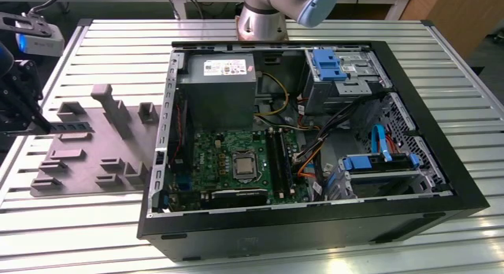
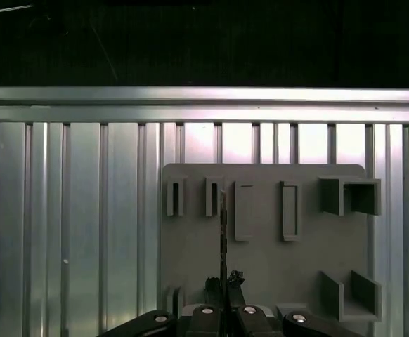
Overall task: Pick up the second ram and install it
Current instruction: 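Pick up the second ram and move it above second insertion slot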
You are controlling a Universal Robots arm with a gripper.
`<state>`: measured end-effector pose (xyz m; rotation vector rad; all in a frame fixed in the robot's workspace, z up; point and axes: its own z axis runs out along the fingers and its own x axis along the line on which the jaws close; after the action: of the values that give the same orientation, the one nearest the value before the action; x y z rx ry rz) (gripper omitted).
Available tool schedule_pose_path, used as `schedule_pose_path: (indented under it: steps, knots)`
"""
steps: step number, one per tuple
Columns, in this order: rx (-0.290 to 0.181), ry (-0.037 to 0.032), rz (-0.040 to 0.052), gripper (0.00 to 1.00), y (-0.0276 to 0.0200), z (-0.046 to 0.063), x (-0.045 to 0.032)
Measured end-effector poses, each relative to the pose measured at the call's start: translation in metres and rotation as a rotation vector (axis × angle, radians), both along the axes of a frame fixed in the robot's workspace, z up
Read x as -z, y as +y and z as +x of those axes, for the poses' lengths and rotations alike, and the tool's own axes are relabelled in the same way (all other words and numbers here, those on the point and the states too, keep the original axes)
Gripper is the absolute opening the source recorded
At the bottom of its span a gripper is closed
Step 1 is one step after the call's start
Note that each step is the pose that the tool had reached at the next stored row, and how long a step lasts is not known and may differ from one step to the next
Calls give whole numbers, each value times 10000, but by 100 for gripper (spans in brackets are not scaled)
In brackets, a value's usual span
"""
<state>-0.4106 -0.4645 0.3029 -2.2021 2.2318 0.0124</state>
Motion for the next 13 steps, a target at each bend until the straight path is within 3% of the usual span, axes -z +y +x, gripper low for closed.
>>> schedule_pose_path:
  steps: [13]
  knots:
    - [1,0,0,14,0,0,-68]
